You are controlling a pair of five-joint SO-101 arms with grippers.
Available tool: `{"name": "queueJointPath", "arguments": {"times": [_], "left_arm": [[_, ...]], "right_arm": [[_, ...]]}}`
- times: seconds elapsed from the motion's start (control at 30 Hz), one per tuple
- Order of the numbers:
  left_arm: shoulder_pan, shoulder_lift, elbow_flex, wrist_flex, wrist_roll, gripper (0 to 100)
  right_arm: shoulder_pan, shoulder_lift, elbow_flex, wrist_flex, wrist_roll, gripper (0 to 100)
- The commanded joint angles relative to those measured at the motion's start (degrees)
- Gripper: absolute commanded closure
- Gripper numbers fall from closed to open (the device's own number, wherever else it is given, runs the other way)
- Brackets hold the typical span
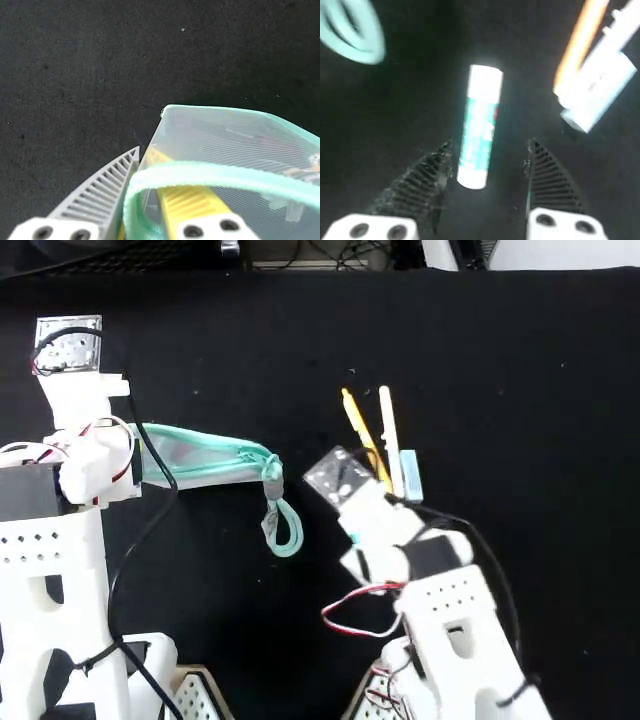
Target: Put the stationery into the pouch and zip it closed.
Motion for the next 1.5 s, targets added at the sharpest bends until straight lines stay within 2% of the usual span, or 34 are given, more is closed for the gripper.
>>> {"name": "queueJointPath", "arguments": {"times": [0.0,0.23,0.43,0.67,0.8,0.97,1.17,1.3,1.47], "left_arm": [[0.0,1.0,1.5,-0.6,-0.6,97],[0.0,1.0,1.5,-0.6,-0.6,97],[0.0,1.0,1.5,-0.6,-0.6,97],[0.0,1.0,1.5,-0.6,-0.6,97],[0.0,1.0,1.5,-0.6,-0.6,97],[0.1,1.0,1.5,-0.6,-0.6,97],[0.2,1.0,1.5,-0.6,-0.6,97],[0.2,1.0,1.5,-0.6,-0.6,97],[0.3,1.0,1.5,-0.6,-0.6,97]], "right_arm": [[-2.3,8.7,-5.9,-3.7,-2.1,77.9],[-2.1,31.2,-16.9,-8.6,-2.0,78.3],[-2.0,44.0,-24.0,-9.6,-2.0,78.6],[1.7,50.2,-27.4,-9.2,-1.9,95.4],[5.7,50.2,-27.5,-9.6,-1.9,98.5],[10.2,41.5,-26.1,-7.6,-1.7,98.6],[7.4,13.2,-23.7,3.4,-0.1,98.6],[2.4,-6.5,-25.5,4.6,-7.5,98.4],[-11.1,-17.4,-32.0,1.9,-14.4,98.3]]}}
